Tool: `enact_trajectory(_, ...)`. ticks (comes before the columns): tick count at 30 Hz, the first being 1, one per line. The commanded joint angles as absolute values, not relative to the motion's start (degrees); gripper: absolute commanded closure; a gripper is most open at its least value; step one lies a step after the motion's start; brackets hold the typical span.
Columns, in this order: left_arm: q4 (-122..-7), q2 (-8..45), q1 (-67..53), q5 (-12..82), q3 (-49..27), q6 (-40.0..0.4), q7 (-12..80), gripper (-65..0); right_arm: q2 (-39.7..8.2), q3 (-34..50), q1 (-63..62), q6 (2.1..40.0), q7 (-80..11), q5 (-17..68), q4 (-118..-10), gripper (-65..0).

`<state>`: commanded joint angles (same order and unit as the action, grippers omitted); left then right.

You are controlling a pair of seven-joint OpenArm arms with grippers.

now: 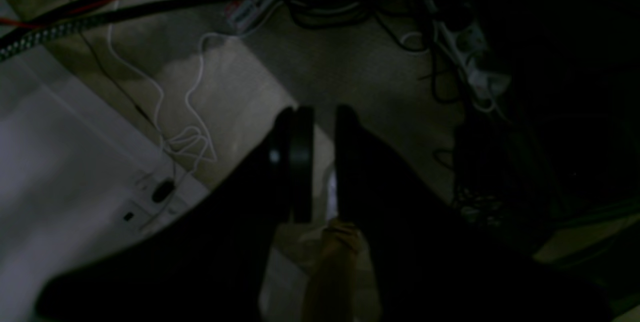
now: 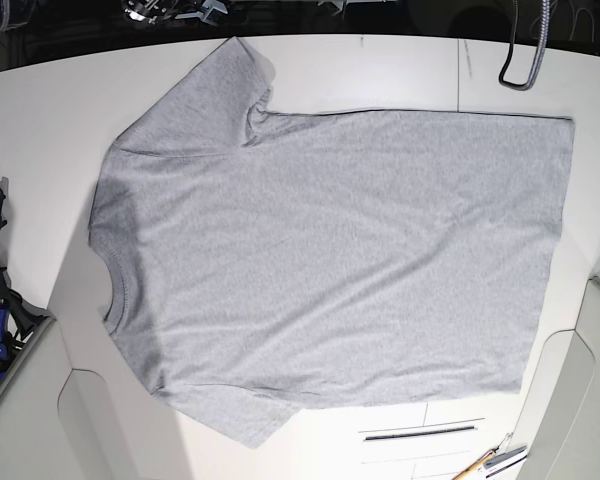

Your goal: Fold the T-shirt properly

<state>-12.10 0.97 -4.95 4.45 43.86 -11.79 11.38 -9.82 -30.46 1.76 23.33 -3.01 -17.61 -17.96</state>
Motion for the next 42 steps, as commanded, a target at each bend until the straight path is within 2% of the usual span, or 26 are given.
enact_trajectory(16,-12.1,1.0,-6.0,4.4,43.9,-11.8,9.1,-4.9,-9.9,-30.5,1.8,23.4,-3.0,-17.6,-20.8,-8.7)
enact_trajectory(22,-12.1,1.5,-9.4,4.4,43.9,-11.8,9.3,-4.9,-11.3,-30.5,3.3,23.4,-3.0,-17.6,-21.9,-8.7)
enact_trajectory(28,-15.8,4.4,-13.8,4.5,43.8,-11.4,9.8,-4.8,-15.8,-30.5,10.3,23.4,-3.0,-13.9,-32.0,-8.7)
enact_trajectory(34,-28.6,10.5,-20.1,4.5,43.8,-8.3,10.8,-4.8,-22.7,-30.4,20.4,23.4,-3.0,-11.3,-47.3,-8.7)
enact_trajectory(37,-35.9,13.5,-23.9,6.1,43.7,-5.0,10.8,-4.8,-26.1,-30.4,25.2,23.4,-3.1,-11.3,-55.0,-8.7)
enact_trajectory(39,-41.0,15.3,-26.7,6.6,42.5,-3.3,11.0,-4.8,-28.4,-30.4,28.7,23.4,-3.3,-11.3,-60.4,-8.7)
enact_trajectory(42,-47.9,17.5,-31.2,6.3,38.5,-3.3,11.0,-4.8,-32.0,-30.4,33.6,23.4,-4.3,-11.3,-68.5,-8.7)
